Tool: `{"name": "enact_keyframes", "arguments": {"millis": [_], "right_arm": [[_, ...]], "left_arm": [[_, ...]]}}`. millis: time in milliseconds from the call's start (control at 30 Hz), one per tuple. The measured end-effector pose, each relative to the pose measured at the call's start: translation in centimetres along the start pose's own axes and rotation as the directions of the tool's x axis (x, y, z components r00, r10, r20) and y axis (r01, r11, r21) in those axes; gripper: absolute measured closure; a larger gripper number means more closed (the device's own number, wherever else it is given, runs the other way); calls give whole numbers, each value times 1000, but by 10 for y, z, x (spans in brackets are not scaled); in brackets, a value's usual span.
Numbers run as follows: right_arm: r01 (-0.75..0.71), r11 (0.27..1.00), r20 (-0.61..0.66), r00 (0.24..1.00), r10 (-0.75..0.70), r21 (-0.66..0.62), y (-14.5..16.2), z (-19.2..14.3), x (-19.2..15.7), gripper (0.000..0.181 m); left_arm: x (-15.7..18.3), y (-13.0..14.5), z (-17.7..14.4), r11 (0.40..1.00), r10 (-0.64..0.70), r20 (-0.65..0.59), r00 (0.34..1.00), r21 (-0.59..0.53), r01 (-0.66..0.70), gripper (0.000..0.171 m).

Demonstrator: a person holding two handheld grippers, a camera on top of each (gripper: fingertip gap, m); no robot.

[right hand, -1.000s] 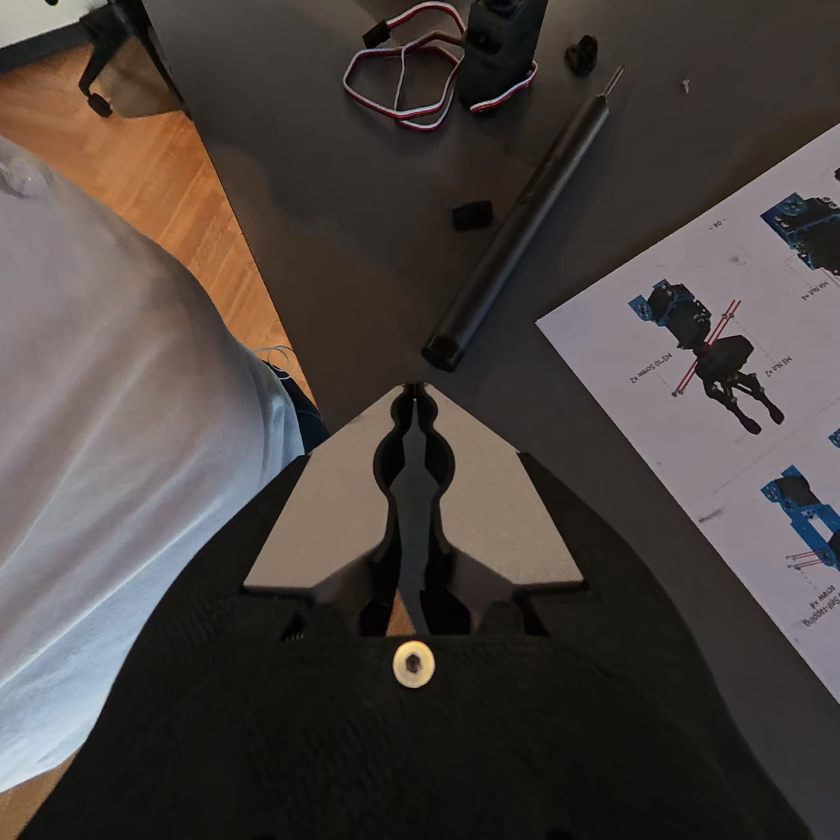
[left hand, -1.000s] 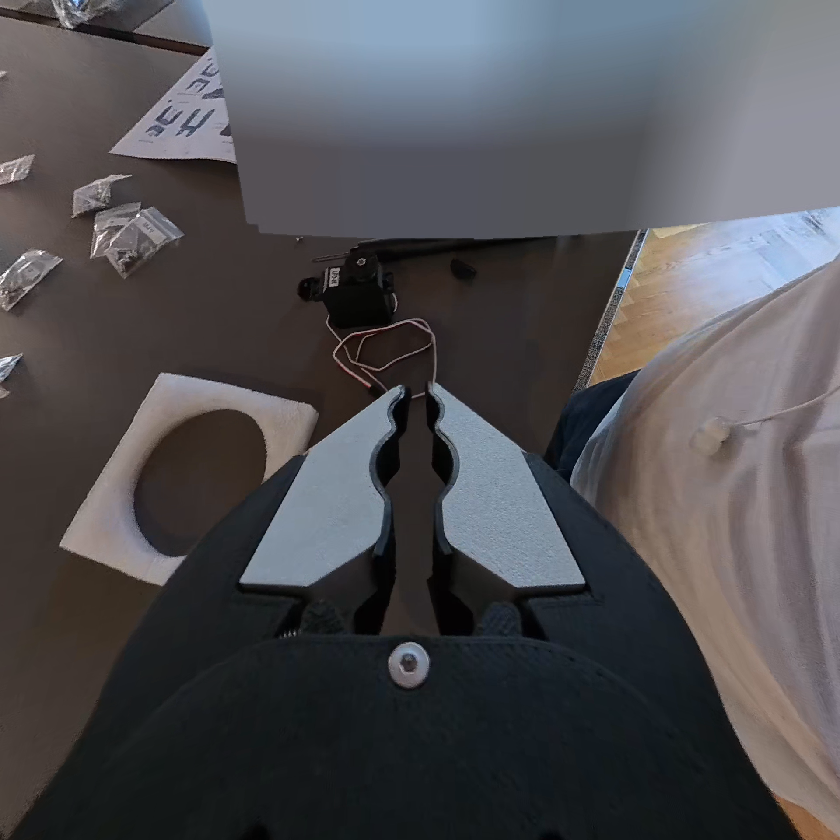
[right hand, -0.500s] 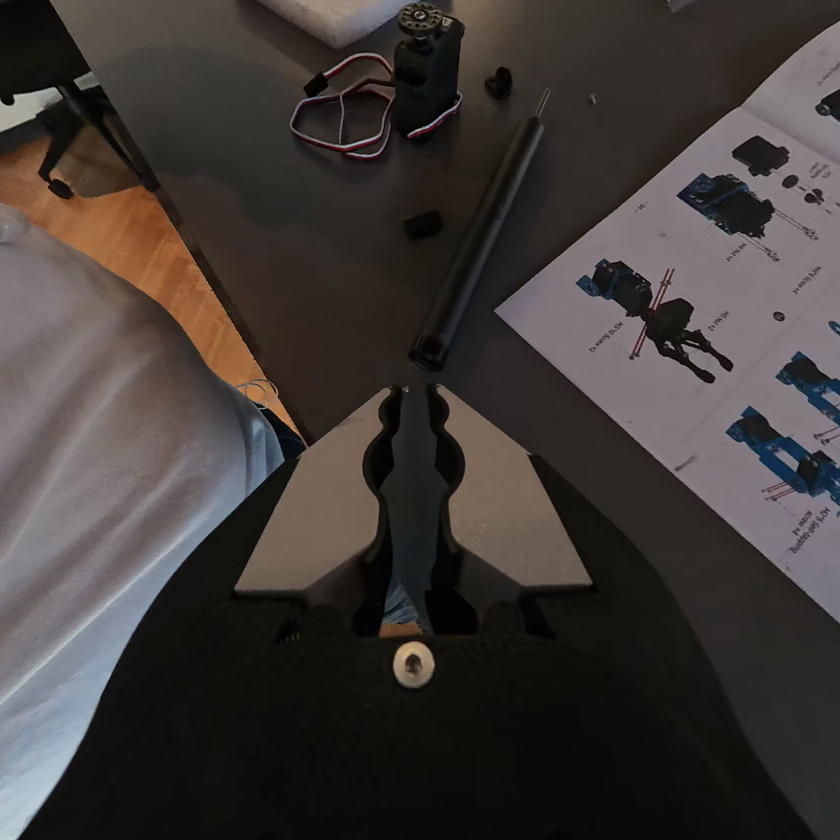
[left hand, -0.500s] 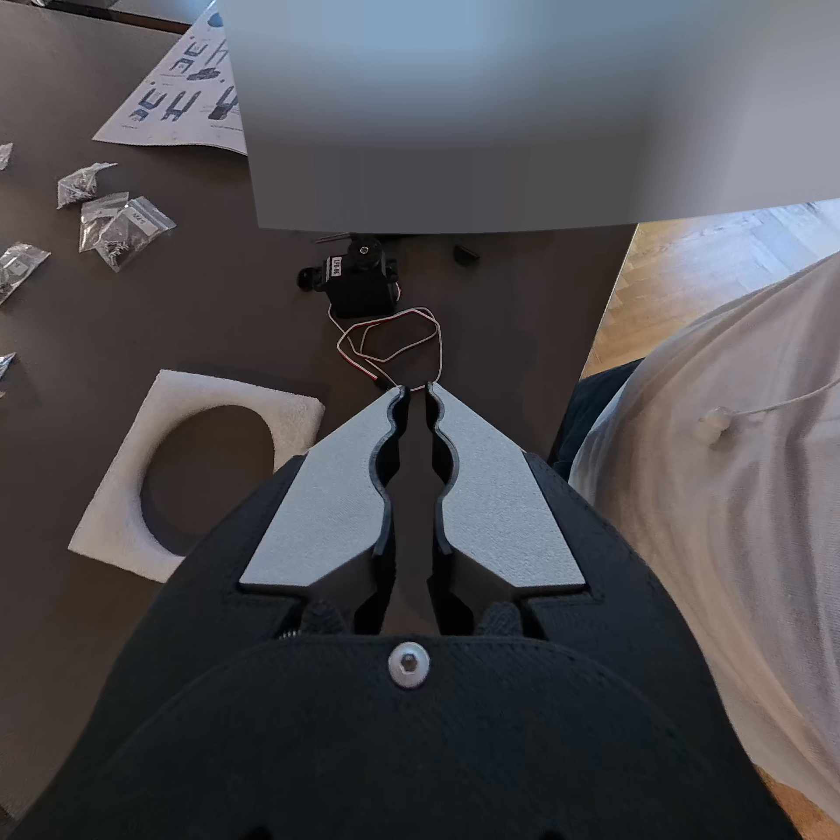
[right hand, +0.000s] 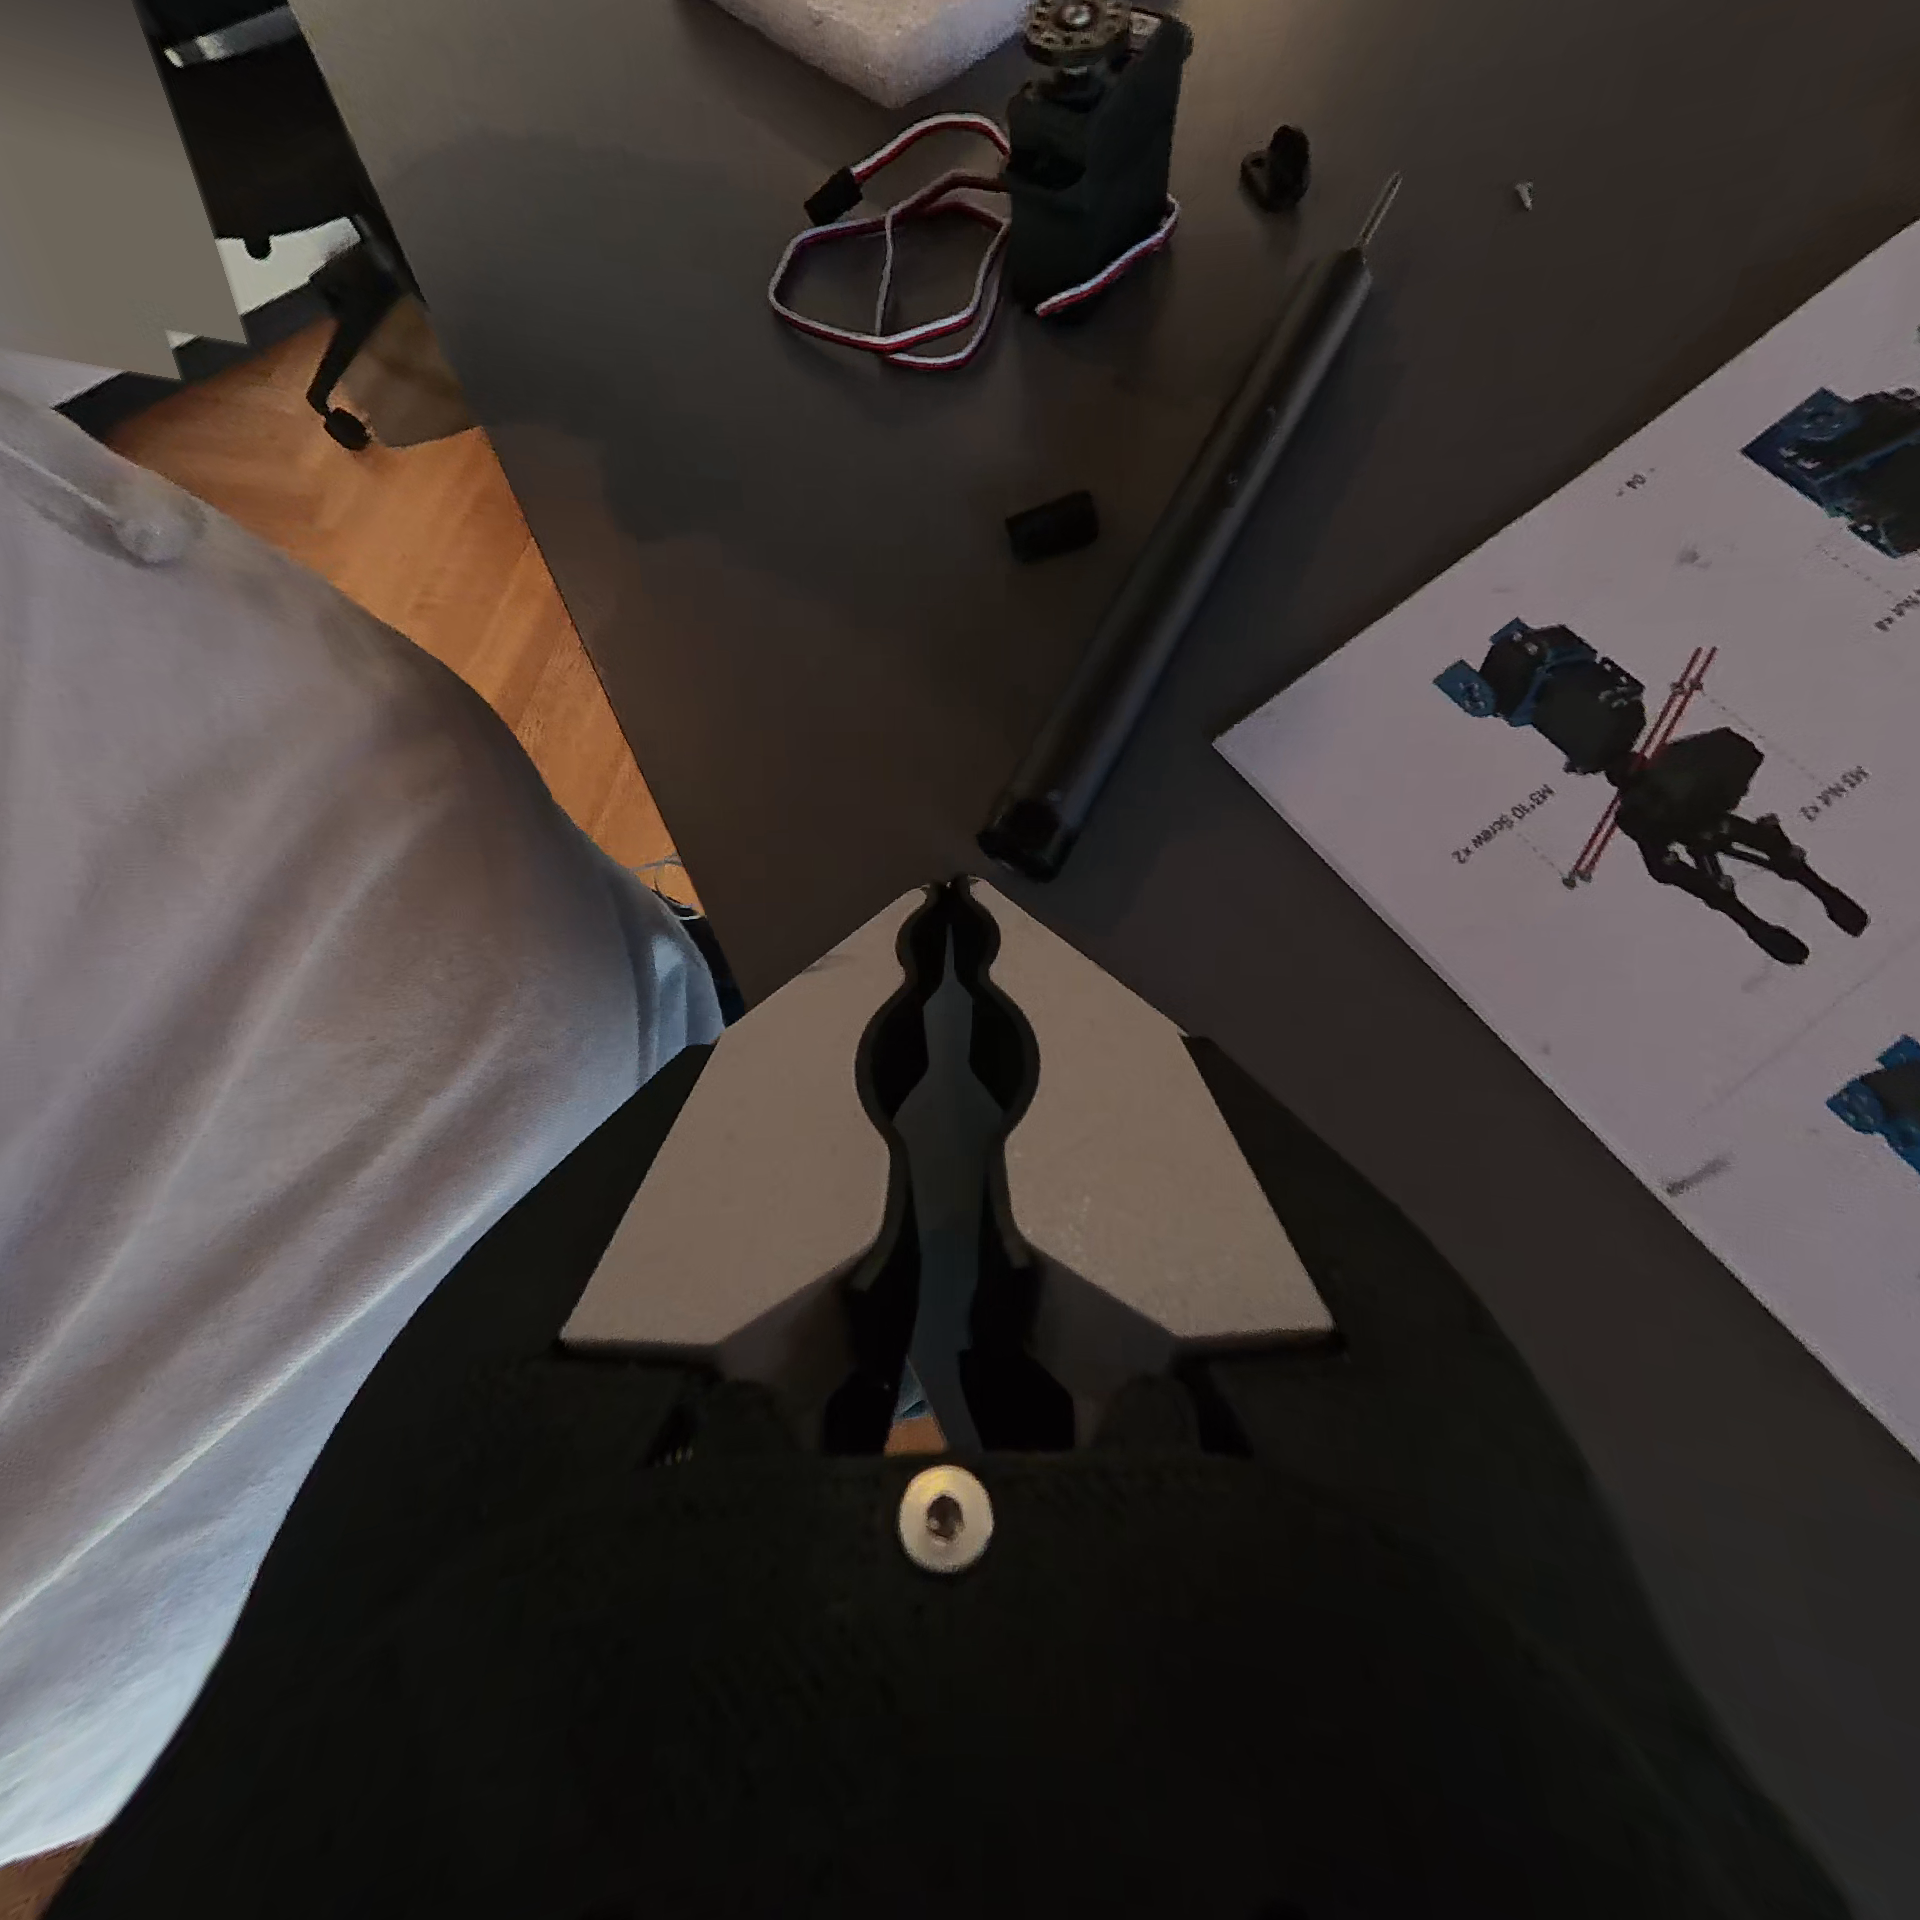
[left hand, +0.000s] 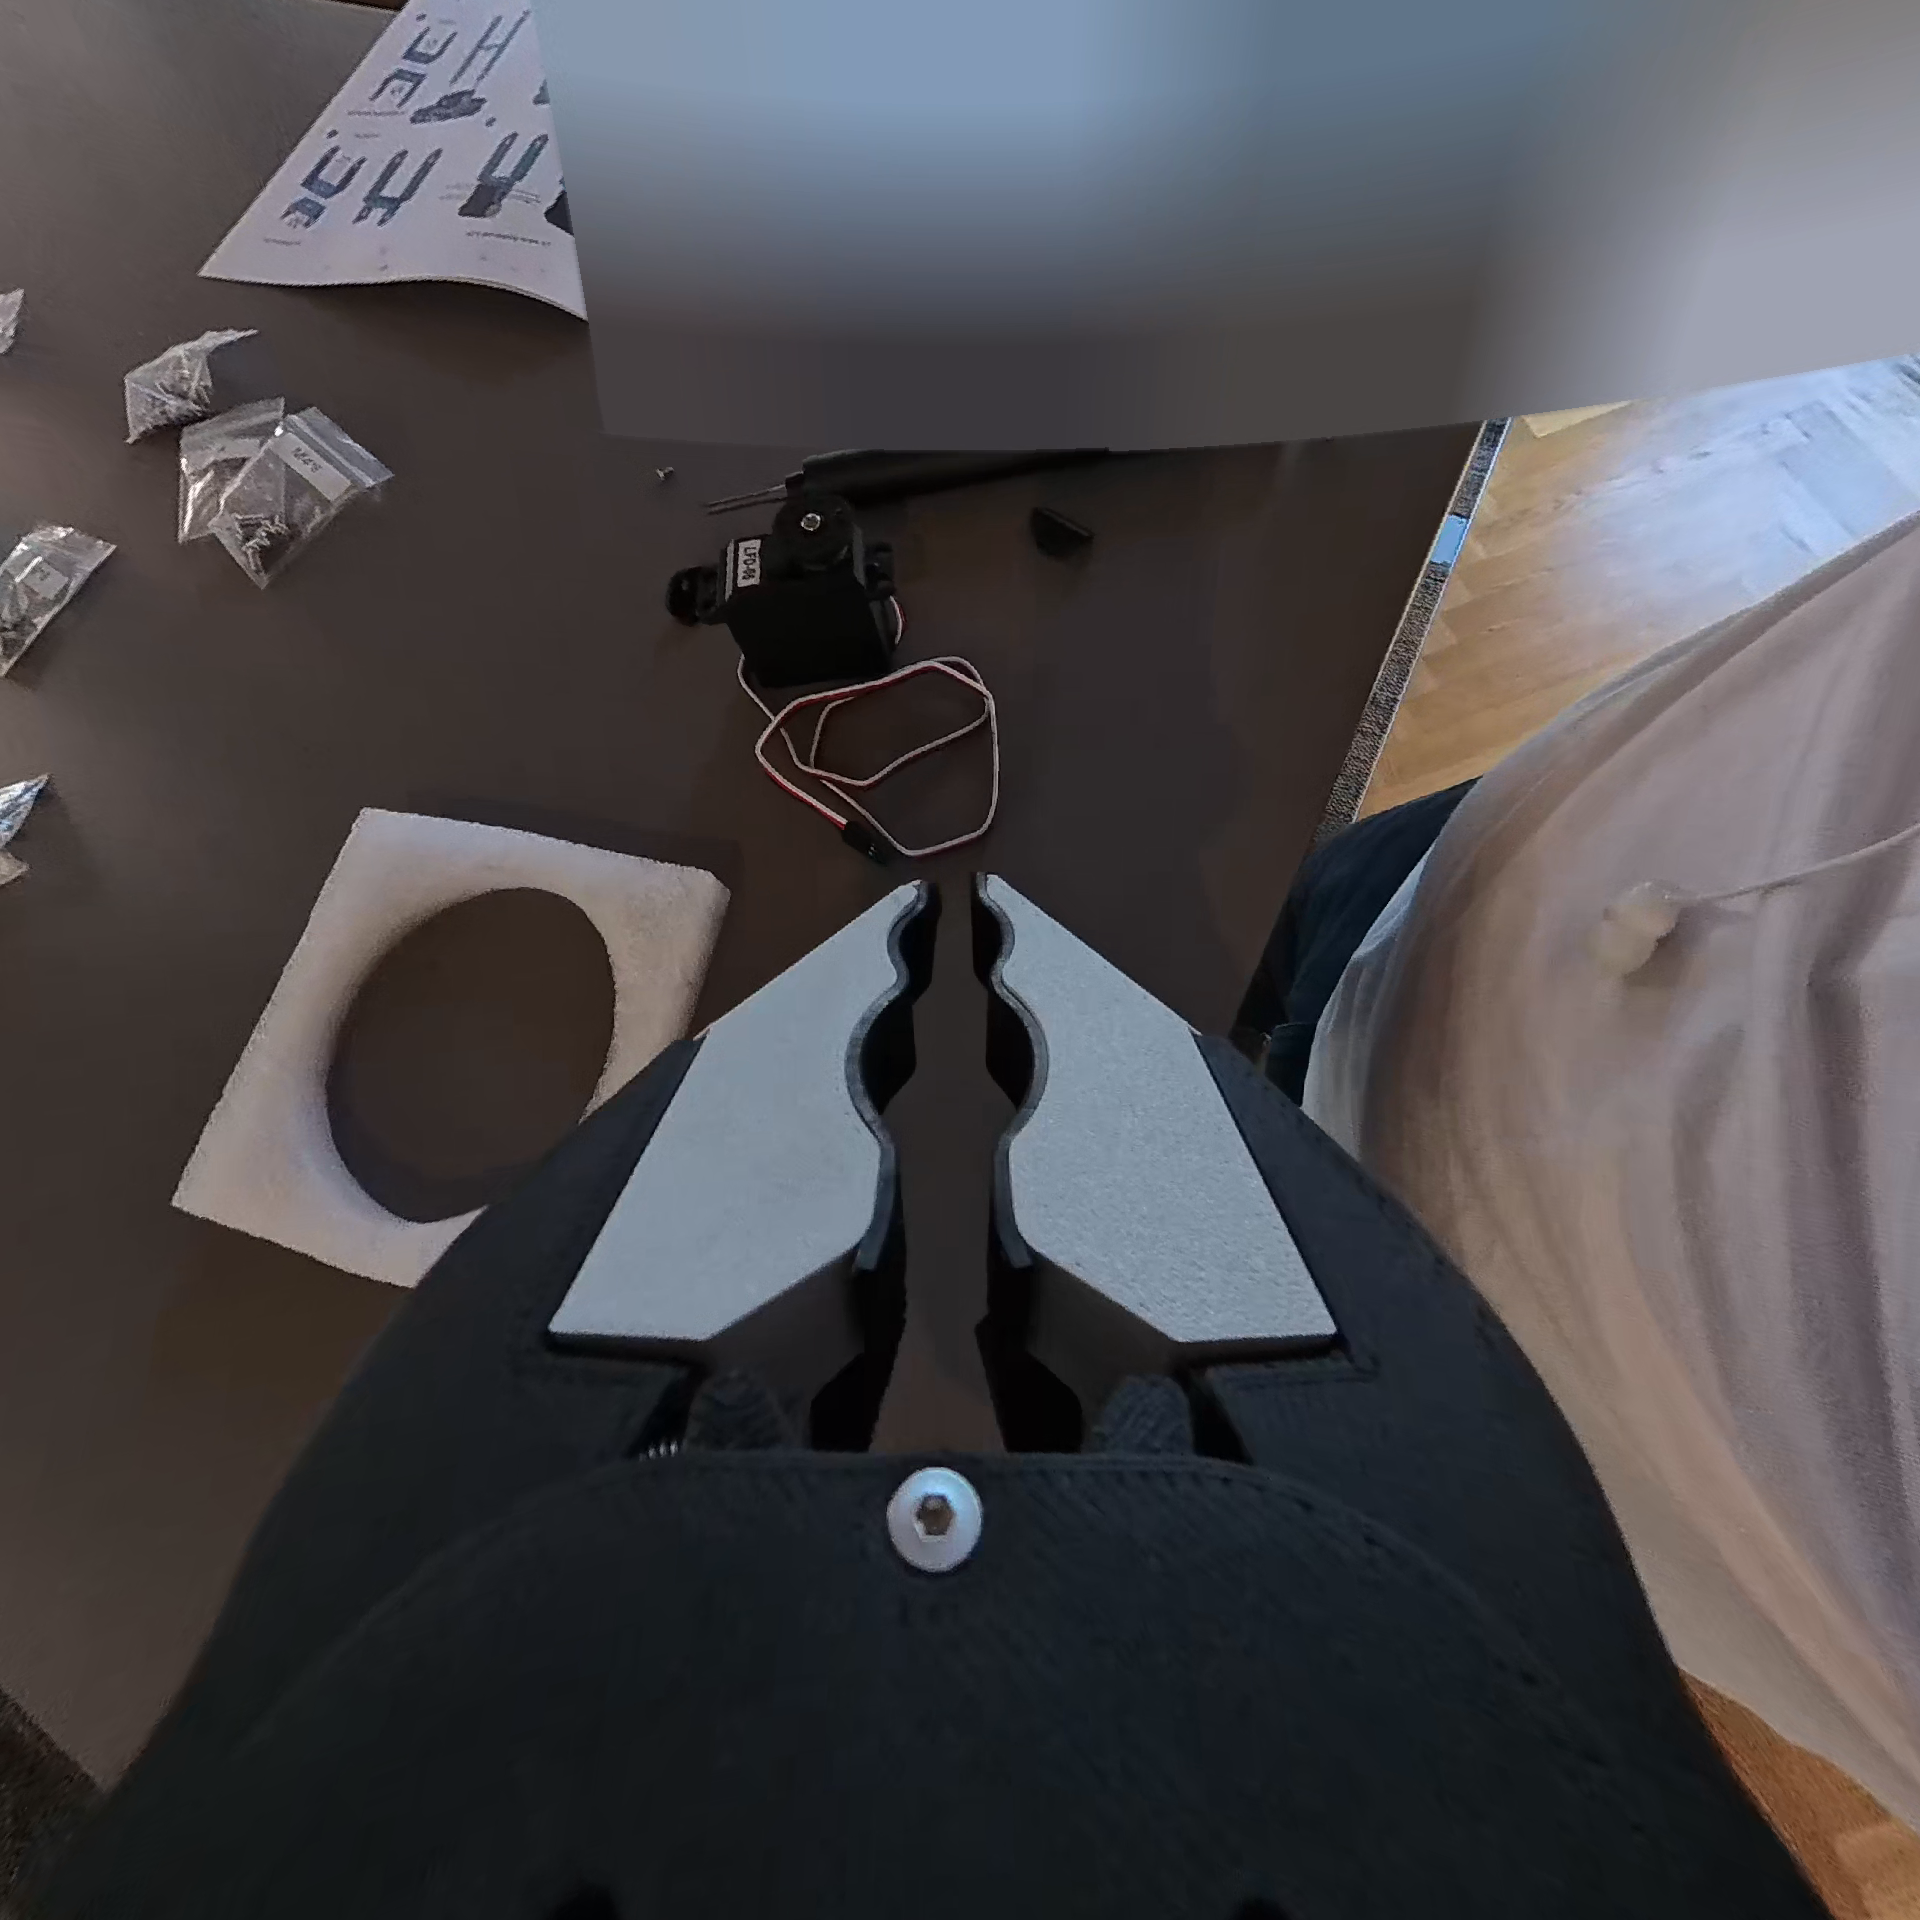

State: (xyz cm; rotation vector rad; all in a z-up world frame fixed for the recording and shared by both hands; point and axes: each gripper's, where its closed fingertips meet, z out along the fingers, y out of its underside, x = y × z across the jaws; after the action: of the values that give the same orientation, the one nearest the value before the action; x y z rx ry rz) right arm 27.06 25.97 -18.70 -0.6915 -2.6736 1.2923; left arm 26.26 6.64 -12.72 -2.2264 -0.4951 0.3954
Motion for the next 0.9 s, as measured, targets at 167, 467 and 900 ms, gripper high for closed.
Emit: {"name": "enact_keyframes", "arguments": {"millis": [167,467,900], "right_arm": [[53,995,4,999,-53,86,-33,-4,-14,181],[265,964,-1,964,-265,-28,-101,51,28,181],[270,908,143,961,-235,-321,-73,86,39,180]], "left_arm": [[0,2,-3,1000,-10,15,1000,1,10,167],[3,2,-9,999,-30,44,999,25,29,168],[8,28,-32,990,-140,117,983,3,141,169]]}}
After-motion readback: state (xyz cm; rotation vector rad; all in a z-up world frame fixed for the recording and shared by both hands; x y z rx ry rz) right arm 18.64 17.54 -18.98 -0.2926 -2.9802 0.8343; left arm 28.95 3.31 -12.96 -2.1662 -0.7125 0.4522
